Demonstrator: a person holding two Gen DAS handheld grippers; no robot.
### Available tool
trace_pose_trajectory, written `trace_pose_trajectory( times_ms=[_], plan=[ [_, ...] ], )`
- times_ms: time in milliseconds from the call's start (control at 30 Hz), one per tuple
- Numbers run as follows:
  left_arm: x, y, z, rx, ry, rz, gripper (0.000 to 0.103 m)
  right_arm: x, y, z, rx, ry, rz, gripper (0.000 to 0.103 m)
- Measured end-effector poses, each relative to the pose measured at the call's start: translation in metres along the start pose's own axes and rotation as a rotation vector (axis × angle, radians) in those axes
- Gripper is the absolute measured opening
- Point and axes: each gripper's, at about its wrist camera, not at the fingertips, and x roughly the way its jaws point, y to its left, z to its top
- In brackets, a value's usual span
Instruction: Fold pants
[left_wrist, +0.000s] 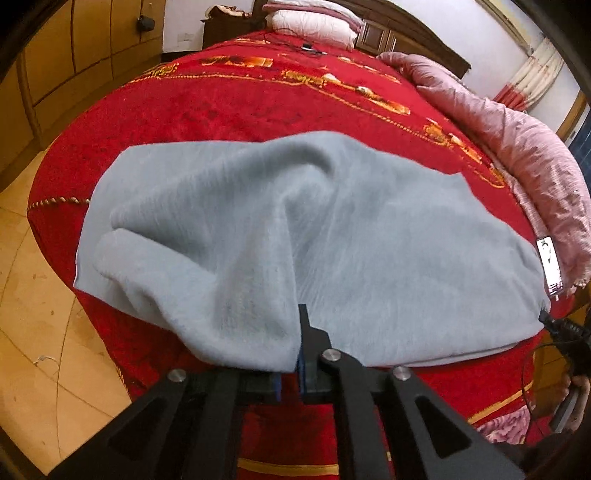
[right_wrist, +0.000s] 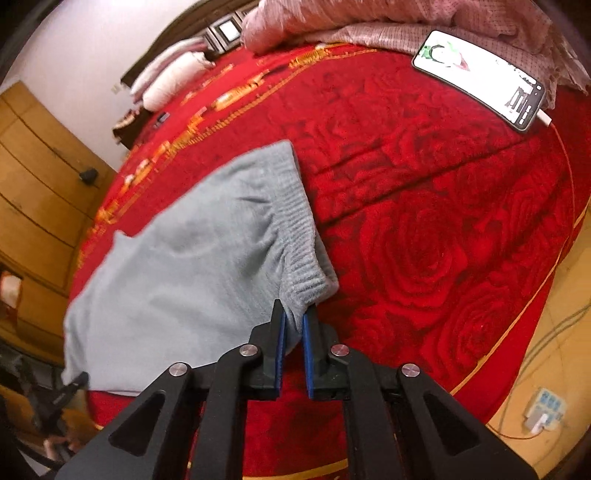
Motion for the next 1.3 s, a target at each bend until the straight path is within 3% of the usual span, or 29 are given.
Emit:
trace_pose_trajectory(
  times_ms=[67,200,333,533,633,733,967,1167,1300],
  plan=[
    [0.0,0.001,0.0,-0.001,0.0,-0.001,0.008,0.004,0.001,0.0,-0.007,0.005,-0.02,0.014],
    [-0.005,0.002,-0.001,0.012,-0.009,0.019,0.022,0.002,0.005,-0.001,-0.035,0.016,-0.08,0.027],
    [-0.016,0.01,-0.003,0.005,-0.022,0.046,0.038,-0.009,0.011,-0.001,-0.085,0.023,-0.122,0.028],
    [-0.048,0.036,-0.006,-0.041,-0.082,0.077,0.052,-0.038,0.043,-0.003,-0.243,-0.03,-0.221,0.028],
    [-0.06,0.049,-0.006,-0.066,-0.11,0.085,0.052,-0.047,0.066,-0.005,-0.321,-0.057,-0.233,0.03],
    [-0.068,0.058,-0.005,-0.089,-0.133,0.096,0.053,-0.047,0.099,-0.008,-0.408,-0.055,-0.185,0.035],
    [-0.079,0.085,-0.001,-0.176,-0.187,0.093,0.053,-0.009,0.165,-0.012,-0.551,0.009,-0.083,0.035],
    [-0.063,0.108,0.02,-0.265,-0.203,0.043,0.053,0.038,0.202,-0.015,-0.577,0.056,-0.045,0.035],
    [-0.044,0.109,0.039,-0.25,-0.183,0.015,0.053,0.06,0.208,-0.02,-0.573,0.094,-0.037,0.035]
  ],
)
